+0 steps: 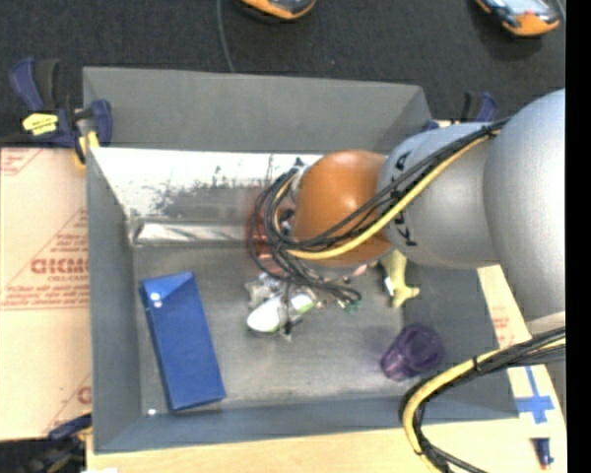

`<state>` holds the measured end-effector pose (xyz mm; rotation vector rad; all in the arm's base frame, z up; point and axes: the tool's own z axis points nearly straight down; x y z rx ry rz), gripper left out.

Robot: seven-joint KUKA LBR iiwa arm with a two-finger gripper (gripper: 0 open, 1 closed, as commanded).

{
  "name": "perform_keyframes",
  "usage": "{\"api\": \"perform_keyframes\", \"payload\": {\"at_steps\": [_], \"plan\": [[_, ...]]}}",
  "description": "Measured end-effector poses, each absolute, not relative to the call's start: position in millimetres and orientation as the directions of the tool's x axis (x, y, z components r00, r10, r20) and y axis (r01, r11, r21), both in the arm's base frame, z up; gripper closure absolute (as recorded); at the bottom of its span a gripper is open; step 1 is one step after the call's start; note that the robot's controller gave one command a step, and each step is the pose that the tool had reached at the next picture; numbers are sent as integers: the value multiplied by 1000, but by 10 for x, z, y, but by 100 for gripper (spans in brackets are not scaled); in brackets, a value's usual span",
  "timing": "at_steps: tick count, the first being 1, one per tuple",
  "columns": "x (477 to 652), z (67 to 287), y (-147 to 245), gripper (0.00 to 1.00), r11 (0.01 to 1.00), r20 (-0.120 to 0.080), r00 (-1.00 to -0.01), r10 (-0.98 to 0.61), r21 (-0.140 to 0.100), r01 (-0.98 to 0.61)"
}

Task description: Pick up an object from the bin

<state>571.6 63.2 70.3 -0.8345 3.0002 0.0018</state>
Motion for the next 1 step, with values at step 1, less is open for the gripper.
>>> {"api": "perform_keyframes", "payload": {"at_steps": [1], "plan": [[5715,703,632,100,857,-27,-856,-516,-6,-516]]}}
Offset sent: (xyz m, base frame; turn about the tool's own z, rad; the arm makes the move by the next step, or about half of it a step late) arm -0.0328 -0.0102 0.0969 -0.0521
